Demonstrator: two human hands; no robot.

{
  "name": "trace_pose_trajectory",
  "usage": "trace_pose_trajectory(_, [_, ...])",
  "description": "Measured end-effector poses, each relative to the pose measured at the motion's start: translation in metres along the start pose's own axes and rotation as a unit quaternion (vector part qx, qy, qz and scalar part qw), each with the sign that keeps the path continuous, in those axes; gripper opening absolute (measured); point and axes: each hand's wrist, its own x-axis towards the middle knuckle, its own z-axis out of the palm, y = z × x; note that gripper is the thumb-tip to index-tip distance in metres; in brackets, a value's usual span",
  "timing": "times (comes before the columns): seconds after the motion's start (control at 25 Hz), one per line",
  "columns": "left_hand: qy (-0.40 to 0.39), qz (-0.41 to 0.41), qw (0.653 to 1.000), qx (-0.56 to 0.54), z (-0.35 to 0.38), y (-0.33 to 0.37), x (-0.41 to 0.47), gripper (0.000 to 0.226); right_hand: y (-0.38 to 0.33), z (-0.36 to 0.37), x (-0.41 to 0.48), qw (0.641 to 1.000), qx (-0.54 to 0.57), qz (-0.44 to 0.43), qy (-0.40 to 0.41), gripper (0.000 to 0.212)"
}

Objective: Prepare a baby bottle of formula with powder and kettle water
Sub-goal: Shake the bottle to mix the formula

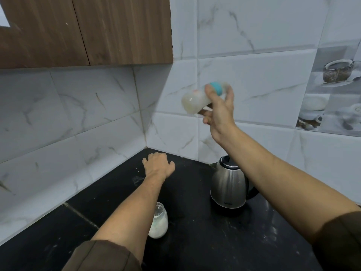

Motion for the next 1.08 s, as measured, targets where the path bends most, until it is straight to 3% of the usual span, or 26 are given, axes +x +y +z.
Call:
trace_pose_trajectory(0.12, [-0.005, -0.002, 1.000, -0.005, 0.001, -0.001, 0.000, 0.049, 0.006, -0.001, -0.018, 0.969, -0.144, -0.069, -0.187, 0.077])
trace_pose_trajectory(0.16, [-0.006, -0.002, 1.000, -0.004, 0.000, -0.001, 0.000, 0.049, 0.007, -0.001, -0.018, 0.968, -0.145, -0.093, -0.184, 0.077])
trace_pose_trajectory(0.24, [-0.004, -0.001, 1.000, 0.001, 0.001, -0.002, -0.002, 0.049, 0.002, 0.001, -0.011, 0.994, -0.063, -0.077, -0.051, 0.078])
trace_pose_trajectory(0.32, [-0.001, -0.004, 1.000, 0.005, 0.001, -0.004, -0.003, 0.049, -0.002, 0.002, -0.001, 0.997, 0.044, -0.029, 0.056, 0.078])
trace_pose_trajectory(0.4, [-0.006, -0.009, 1.000, 0.003, -0.001, -0.004, -0.003, 0.049, -0.001, 0.000, -0.002, 1.000, 0.018, -0.008, 0.014, 0.076])
trace_pose_trajectory(0.52, [-0.007, -0.002, 1.000, -0.004, 0.000, -0.001, -0.004, 0.049, 0.009, -0.005, -0.024, 0.969, -0.123, -0.062, -0.203, 0.077])
trace_pose_trajectory(0.56, [-0.005, -0.001, 1.000, -0.004, 0.000, 0.000, -0.005, 0.049, 0.011, -0.005, -0.024, 0.966, -0.129, -0.082, -0.209, 0.077])
trace_pose_trajectory(0.64, [-0.003, 0.000, 1.000, -0.002, 0.001, 0.000, -0.006, 0.049, 0.006, 0.000, -0.017, 0.993, -0.066, -0.058, -0.072, 0.076])
trace_pose_trajectory(0.72, [-0.001, -0.002, 1.000, -0.003, 0.001, 0.000, -0.006, 0.050, 0.002, 0.003, -0.005, 0.998, 0.032, 0.010, 0.047, 0.072])
trace_pose_trajectory(0.8, [-0.003, -0.004, 1.000, -0.005, 0.000, -0.001, -0.006, 0.050, 0.005, 0.001, 0.000, 0.997, 0.032, 0.064, 0.000, 0.064])
trace_pose_trajectory(0.92, [-0.003, -0.002, 1.000, -0.005, 0.000, -0.002, -0.006, 0.050, 0.012, -0.002, -0.015, 0.983, -0.056, 0.035, -0.173, 0.061])
trace_pose_trajectory(0.96, [-0.003, -0.003, 1.000, -0.002, -0.001, -0.003, -0.006, 0.050, 0.011, -0.003, -0.014, 0.982, -0.060, 0.033, -0.177, 0.064])
trace_pose_trajectory(1.08, [-0.004, -0.006, 1.000, 0.003, 0.001, -0.004, -0.008, 0.050, 0.008, -0.001, 0.000, 0.991, 0.021, 0.114, -0.060, 0.058])
